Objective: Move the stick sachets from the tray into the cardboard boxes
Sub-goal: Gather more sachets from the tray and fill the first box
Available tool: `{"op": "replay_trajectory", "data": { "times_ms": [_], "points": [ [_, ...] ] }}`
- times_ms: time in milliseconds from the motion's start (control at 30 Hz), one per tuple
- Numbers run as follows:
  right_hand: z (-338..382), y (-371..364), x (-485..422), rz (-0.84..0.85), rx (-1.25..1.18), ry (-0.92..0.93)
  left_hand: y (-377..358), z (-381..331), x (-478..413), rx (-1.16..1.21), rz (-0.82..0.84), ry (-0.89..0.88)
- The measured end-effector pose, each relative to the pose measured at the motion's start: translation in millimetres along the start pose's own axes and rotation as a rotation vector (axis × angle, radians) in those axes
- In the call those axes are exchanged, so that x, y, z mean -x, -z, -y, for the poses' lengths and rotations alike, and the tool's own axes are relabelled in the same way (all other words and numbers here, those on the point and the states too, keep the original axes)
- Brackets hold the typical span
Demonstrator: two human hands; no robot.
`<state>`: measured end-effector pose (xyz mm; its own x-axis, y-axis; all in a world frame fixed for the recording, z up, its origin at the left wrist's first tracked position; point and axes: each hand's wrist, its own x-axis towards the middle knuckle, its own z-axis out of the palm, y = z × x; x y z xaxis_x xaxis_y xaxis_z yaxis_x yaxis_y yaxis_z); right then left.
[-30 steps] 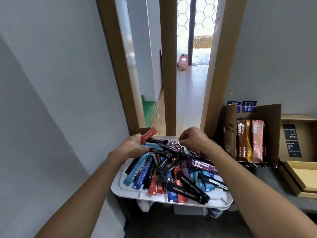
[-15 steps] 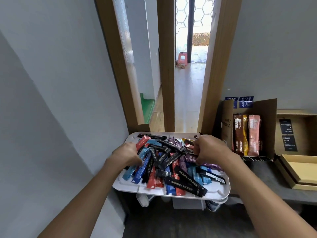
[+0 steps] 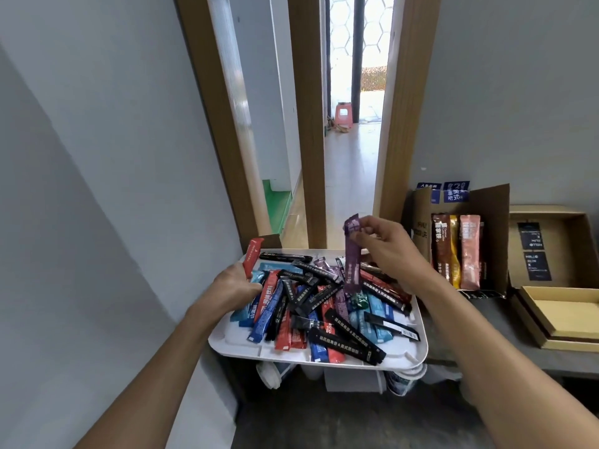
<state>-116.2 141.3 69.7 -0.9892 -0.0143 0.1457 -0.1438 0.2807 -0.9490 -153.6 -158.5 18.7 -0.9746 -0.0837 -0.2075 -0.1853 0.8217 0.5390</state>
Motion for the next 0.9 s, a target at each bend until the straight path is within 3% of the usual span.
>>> {"op": "replay_trajectory", "data": {
  "times_ms": [100, 233, 433, 567, 767, 900],
  "points": [
    [-3.4, -8.7, -2.9, -0.03, 0.137, -0.033, -8.5, 4.7, 4.5, 0.029, 0.074, -0.002],
    [-12.4, -19.1, -2.9, 0.026, 0.046, -0.266, -21.0, 6.9, 11.8, -0.074, 0.05, 0.003],
    [-8.8, -35.7, 30.1, 0.482, 0.724, -0.281, -21.4, 10.1, 13.4, -0.228, -0.054, 0.03],
    [-20.1, -53.5, 42.4, 0.471, 1.098, -0.184, -21.0, 10.3, 14.9, -0.201, -0.088, 0.009],
    [-12.4, -49.4, 23.6, 0.379, 0.905, -0.261, -9.0, 8.8, 14.0, 0.021, -0.208, -0.016],
    [7.5, -51.0, -2.1, 0.274, 0.743, -0.302, 4.5, 1.8, 12.2, 0.203, -0.136, -0.001]
  ]
}}
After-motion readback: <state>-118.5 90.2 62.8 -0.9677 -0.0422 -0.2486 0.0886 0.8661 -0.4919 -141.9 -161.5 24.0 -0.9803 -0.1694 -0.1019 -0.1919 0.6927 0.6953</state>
